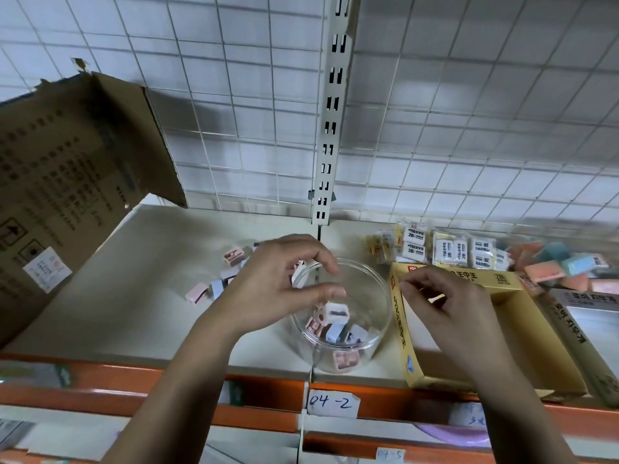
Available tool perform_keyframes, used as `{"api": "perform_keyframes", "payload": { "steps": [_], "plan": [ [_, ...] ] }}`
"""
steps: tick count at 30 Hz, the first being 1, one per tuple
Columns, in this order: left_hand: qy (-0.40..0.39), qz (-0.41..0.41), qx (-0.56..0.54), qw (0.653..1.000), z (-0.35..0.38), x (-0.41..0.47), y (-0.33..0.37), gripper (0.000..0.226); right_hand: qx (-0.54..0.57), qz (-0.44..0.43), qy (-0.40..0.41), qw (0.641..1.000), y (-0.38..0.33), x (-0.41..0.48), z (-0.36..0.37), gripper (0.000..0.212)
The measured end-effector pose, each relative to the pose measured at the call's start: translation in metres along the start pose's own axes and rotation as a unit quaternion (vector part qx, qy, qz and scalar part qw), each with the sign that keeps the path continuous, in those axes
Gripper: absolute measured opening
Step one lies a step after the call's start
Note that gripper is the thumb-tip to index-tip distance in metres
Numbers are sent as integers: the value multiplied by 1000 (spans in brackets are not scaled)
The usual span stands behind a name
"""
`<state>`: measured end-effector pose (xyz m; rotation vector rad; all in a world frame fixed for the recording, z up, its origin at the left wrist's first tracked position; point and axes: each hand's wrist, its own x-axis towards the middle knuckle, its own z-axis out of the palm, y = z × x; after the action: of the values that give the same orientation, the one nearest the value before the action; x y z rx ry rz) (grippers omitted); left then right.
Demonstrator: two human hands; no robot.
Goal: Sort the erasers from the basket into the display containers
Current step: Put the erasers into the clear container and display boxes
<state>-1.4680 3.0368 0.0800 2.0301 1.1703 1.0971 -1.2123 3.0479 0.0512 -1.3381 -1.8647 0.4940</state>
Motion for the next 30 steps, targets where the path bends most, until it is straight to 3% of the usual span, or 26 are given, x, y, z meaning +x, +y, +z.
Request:
{"api": "perform_keyframes", "payload": {
  "steps": [4,10,18,24,30],
  "plan": [
    [142,-14,95,985,-20,-5,-20,17,20,9,-5,1000,-7,7,-6,10],
    [238,-66,206,947,-37,-25,-68,7,25,-42,-103,993,-39,47,-8,5],
    [224,-78,225,945,-37,-33,-87,32,61,-6,-343,937,-53,137,53,12],
    [214,-92,242,942,-35,-33,-94,14,-7,-8,-415,910,-51,154,97,16],
    [220,-70,252,940,-34,-34,-98,8,-14,-8,-410,912,-46,152,111,18]
  ]
}}
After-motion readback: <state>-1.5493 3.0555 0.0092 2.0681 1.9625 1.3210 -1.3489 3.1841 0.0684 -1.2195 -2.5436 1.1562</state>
